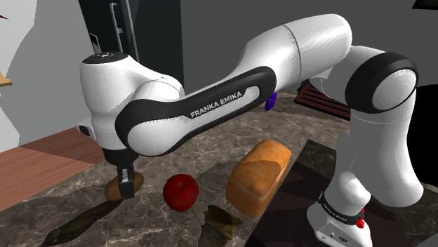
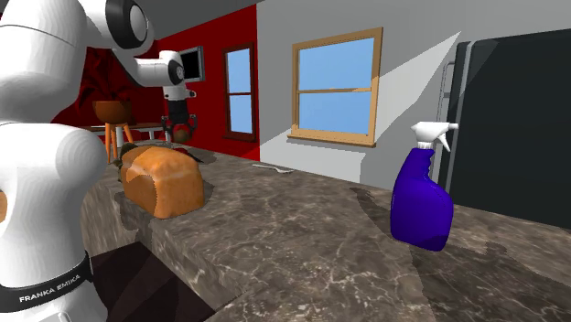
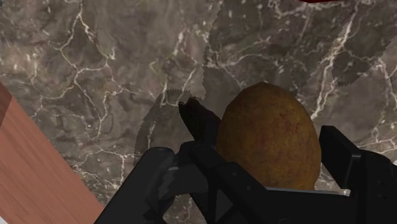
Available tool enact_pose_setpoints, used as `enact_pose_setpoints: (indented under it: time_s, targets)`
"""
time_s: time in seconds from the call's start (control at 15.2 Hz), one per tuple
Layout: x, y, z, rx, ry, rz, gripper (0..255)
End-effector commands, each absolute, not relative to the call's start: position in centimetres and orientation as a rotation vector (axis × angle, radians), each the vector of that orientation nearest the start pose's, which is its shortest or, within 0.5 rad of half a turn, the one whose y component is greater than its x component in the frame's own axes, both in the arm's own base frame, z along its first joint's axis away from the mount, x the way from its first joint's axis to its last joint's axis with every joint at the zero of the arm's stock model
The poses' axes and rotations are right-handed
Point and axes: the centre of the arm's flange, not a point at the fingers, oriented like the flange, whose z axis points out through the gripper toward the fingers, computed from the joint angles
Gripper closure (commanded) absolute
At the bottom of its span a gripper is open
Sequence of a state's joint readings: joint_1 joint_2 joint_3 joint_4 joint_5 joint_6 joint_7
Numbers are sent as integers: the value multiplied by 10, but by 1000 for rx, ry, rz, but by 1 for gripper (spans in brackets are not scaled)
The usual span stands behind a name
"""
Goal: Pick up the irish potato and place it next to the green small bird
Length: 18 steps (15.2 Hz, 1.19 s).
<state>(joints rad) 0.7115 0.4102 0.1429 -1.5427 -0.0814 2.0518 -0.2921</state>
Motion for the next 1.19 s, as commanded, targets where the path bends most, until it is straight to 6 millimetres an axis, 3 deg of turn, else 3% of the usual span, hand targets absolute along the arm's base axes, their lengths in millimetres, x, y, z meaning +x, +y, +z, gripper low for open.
enact_pose_setpoints:
  time_s: [0.0, 0.99, 1.12]
  targets:
    - [464, 507, 418, -2610, -1721, -164, 255]
    - [464, 507, 338, -2610, -1721, -164, 255]
    - [464, 507, 338, -2610, -1721, -164, 255]
